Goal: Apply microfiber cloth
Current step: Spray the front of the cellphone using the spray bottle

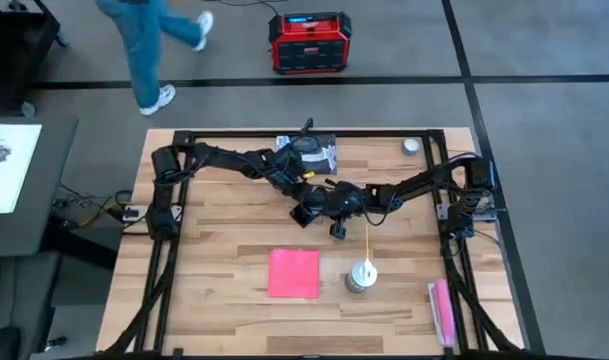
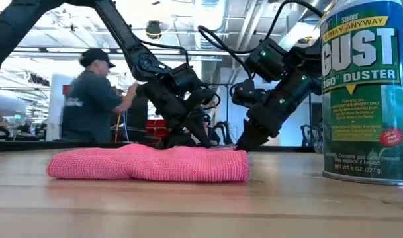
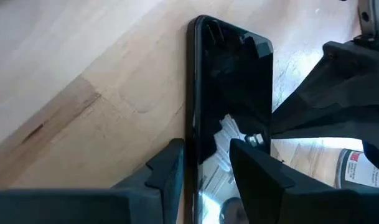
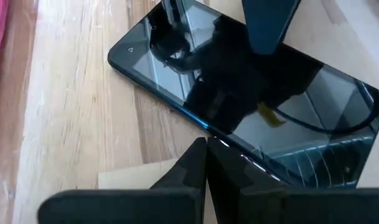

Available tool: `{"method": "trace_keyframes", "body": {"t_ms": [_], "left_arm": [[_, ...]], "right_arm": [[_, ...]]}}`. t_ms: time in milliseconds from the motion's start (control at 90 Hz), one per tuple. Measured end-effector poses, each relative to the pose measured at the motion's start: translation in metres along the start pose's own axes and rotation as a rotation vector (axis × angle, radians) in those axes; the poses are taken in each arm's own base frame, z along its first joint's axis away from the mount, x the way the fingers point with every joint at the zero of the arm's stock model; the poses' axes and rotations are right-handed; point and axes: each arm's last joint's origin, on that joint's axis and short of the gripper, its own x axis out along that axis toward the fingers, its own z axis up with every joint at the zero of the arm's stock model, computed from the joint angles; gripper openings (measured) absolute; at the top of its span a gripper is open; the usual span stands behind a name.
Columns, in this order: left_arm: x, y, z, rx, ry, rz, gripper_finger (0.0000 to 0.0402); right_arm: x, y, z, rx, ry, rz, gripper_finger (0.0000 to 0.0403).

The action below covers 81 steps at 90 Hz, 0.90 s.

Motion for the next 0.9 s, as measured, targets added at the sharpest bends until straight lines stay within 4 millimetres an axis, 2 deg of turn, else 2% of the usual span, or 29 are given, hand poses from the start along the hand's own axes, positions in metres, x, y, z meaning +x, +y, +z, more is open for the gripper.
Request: {"method": "trace_keyframes", "body": {"t_ms": [667,900], "left_arm": [[0.002,-0.005,-0.003,0.014,0.033,-0.054,0.0116],[0.002,-0.005,-0.004,0.01,0.039,-0.053,0.0116]], "right_arm": [[0.0,-0.014,0.006,-0.04,-0.011,-0.013,0.0],[0.015,-0.018,0.006,-0.036,-0.011,0.007,0.0]]}}
